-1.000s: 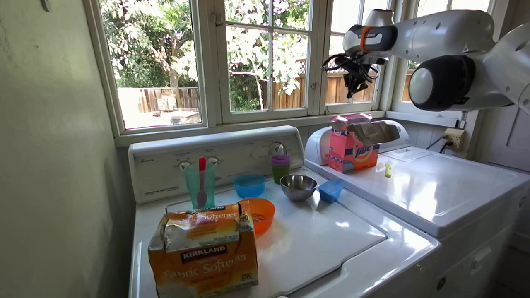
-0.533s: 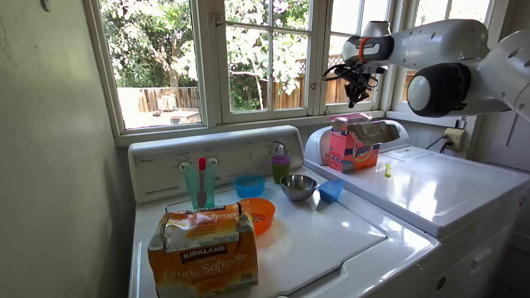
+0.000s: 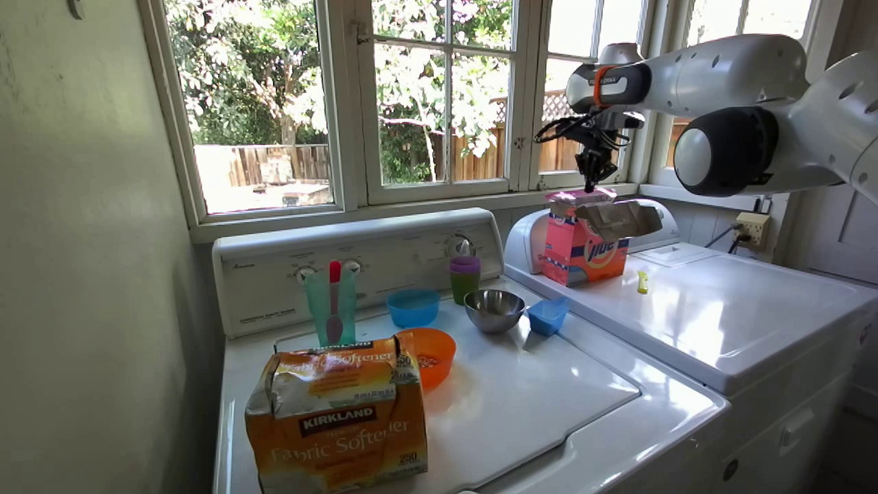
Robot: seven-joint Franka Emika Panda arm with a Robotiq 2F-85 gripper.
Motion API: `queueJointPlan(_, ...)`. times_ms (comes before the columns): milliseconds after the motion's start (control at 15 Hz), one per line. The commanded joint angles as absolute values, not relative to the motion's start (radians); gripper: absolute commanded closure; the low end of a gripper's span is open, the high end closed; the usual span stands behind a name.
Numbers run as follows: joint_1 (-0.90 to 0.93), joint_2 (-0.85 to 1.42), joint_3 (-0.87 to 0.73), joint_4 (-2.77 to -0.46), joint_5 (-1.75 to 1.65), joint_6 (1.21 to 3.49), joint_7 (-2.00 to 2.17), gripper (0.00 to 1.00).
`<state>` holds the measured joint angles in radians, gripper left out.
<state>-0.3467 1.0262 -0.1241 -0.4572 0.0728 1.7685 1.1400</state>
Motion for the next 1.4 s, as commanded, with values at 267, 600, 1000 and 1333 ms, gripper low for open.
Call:
queueJointPlan(267,-0.344,1.03,-0.128,-0.438,0.06,1.755,1.169,1.0)
queueJointPlan(600,-0.345,1.014,-0.129,-0.473,0.055,1.898,1.158,1.0)
queueJointPlan(1000,-0.342,1.029,-0.136,-0.461,0.049,1.959,1.169,1.0)
queueJointPlan(1333,-0.345,1.049,-0.137,-0.456,0.048,1.962,1.167,1.0)
